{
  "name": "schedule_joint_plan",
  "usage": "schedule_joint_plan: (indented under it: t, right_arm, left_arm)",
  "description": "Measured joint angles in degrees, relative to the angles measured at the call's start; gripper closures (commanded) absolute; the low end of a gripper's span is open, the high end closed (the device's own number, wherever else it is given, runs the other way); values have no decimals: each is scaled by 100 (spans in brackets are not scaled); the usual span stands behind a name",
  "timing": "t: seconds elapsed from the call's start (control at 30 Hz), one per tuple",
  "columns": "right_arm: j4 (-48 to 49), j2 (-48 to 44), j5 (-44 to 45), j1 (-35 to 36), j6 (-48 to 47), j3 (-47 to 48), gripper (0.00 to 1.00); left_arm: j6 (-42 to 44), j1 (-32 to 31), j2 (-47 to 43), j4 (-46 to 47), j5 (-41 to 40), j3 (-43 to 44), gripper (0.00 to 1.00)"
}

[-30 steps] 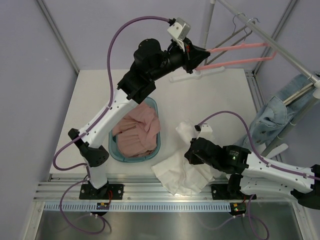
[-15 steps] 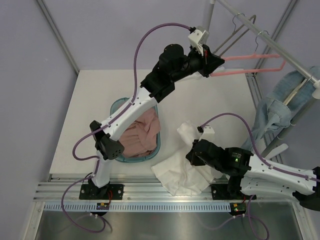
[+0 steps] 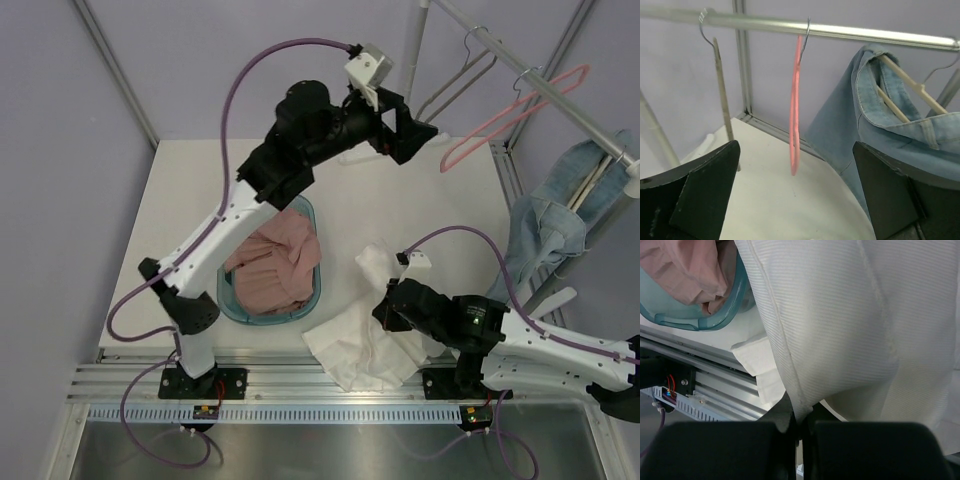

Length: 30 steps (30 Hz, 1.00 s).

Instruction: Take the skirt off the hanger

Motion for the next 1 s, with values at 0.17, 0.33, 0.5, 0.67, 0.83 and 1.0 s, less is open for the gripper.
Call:
schedule_joint_plan:
  t: [0.17, 0.33, 0.5, 0.67, 0.83, 1.0]
  right_arm:
    - [-13, 258, 48, 4, -63, 162, 100]
    - [-203, 708, 160, 7, -334, 1025, 100]
    - [-503, 1261, 527, 4, -682, 2514, 100]
    - [-431, 1569, 623, -328, -1058, 3375, 100]
    - [-352, 1836, 278, -678, -1226, 3860, 100]
    - [-275, 1991, -140, -682, -1233, 4164, 100]
  left_arm:
    - [407, 103, -1711, -173, -105, -968, 1]
    - [494, 125, -4433, 138, 2, -3414, 5]
    - [186, 118, -6255, 428, 422, -5923, 11]
    - [-63, -354, -6542, 205, 671, -7595, 4]
    - [-72, -767, -6736, -214, 234, -8041, 1]
    - [-61, -787, -6968, -101, -424, -8043, 1]
